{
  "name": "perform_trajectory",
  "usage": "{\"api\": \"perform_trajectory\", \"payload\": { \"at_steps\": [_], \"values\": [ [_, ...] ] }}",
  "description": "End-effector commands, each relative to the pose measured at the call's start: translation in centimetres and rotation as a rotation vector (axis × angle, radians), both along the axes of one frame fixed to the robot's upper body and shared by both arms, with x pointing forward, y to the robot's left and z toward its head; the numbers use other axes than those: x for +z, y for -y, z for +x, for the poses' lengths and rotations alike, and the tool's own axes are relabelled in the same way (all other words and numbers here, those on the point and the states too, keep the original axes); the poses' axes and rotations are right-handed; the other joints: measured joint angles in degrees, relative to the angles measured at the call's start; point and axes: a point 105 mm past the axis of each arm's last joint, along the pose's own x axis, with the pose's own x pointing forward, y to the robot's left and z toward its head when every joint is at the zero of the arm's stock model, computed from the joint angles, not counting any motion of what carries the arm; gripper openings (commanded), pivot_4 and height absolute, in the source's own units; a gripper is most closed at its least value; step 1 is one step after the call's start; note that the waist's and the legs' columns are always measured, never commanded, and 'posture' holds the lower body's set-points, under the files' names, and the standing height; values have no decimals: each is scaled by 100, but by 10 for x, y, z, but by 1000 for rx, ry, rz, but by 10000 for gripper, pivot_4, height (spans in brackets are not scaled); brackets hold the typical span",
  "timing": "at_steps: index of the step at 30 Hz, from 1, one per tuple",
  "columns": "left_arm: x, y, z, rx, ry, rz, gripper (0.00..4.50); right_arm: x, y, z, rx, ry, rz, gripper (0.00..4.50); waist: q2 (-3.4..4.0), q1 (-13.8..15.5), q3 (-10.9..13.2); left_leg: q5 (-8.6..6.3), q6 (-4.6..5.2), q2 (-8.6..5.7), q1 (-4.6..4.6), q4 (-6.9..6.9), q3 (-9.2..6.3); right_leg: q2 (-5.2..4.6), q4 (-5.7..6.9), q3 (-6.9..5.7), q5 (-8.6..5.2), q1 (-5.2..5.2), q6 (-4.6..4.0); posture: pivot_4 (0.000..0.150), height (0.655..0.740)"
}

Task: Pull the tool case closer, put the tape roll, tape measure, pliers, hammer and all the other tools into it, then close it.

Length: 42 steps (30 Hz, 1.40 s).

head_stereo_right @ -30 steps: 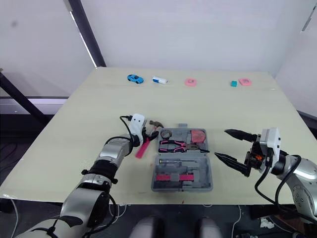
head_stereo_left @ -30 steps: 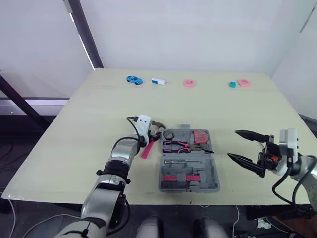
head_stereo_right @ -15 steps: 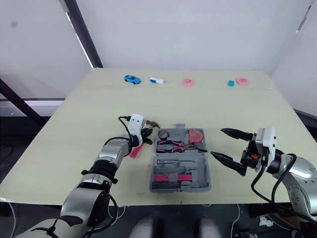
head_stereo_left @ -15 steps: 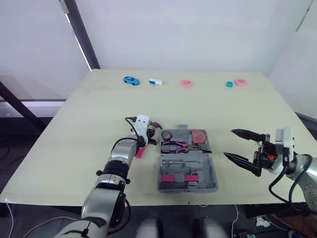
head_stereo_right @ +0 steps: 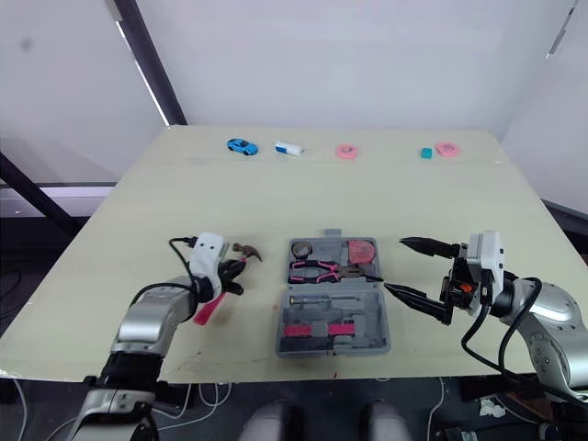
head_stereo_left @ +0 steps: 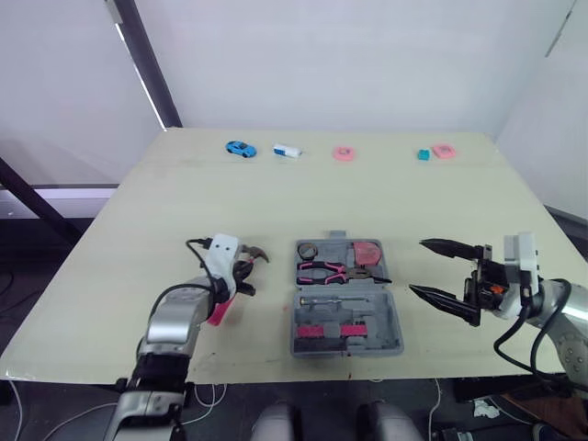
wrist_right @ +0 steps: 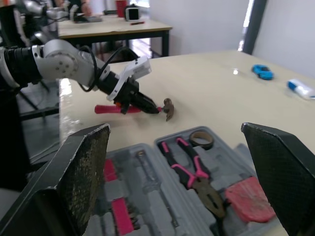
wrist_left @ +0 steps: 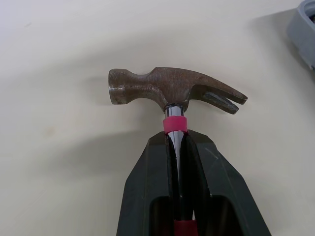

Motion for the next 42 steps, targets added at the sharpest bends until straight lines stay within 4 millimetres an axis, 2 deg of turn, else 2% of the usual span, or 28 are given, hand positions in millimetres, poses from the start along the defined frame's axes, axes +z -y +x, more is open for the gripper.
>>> {"api": "perform_trajectory", "payload": {
  "at_steps": [1, 5, 10, 23, 24, 28, 31, 39, 42],
  "values": [
    [23, 3, -12, 25, 75, -15, 840, 8, -7, -6, 63, 28, -17, 45000, -1, 7, 0, 0, 0, -1, 0, 0, -1, 0, 0, -2, 0, 0, 0, 1500, 7395],
    [20, 0, -33, 80, 67, -14, 840, 7, -11, -6, 102, 26, -33, 45000, -1, 7, 0, 0, 0, 0, 2, 0, -3, 1, 2, -4, -5, 0, -10, 1500, 7395],
    [13, -5, -46, 121, 55, -13, 840, 5, -12, -4, 116, 22, -38, 45000, -1, 13, 0, 0, 0, -2, 4, 0, -3, 3, 2, -4, -6, 0, -12, 1500, 7395],
    [-9, 1, -41, 160, 71, -89, 840, 5, -15, -2, 120, 24, -37, 45000, -2, 83, 1, 0, 0, -5, 3, 1, -1, 4, 1, -2, -6, -1, -13, 1500, 7395],
    [-10, 1, -41, 162, 68, -89, 9961, 5, -14, -2, 117, 25, -37, 45000, -2, 85, 1, 0, 0, -5, 3, 1, -1, 3, 1, -2, -6, -1, -13, 1500, 7395],
    [-14, -1, -42, 170, 64, -77, 26315, 5, -14, -1, 108, 26, -34, 45000, -2, 97, 1, 0, 0, -5, 4, 1, -1, 3, 1, -2, -6, -1, -13, 1500, 7395],
    [-16, -2, -40, 176, 66, -65, 41312, 4, -13, 0, 103, 28, -33, 45000, -2, 98, 1, 0, 0, -4, 4, 1, -1, 3, 1, -2, -6, 0, -13, 1500, 7395],
    [-20, 1, -33, 146, 82, -52, 41312, 3, -12, 1, 96, 31, -34, 45000, -2, 102, 1, 0, 0, -5, 4, 1, 0, 3, 1, -3, -6, 0, -13, 1500, 7395],
    [-24, 0, -31, 139, 77, -38, 32801, 3, -12, 2, 94, 33, -35, 45000, -1, 103, 0, 0, 0, -5, 5, 1, 0, 3, 1, -3, -6, 0, -13, 1500, 7395]
  ]
}}
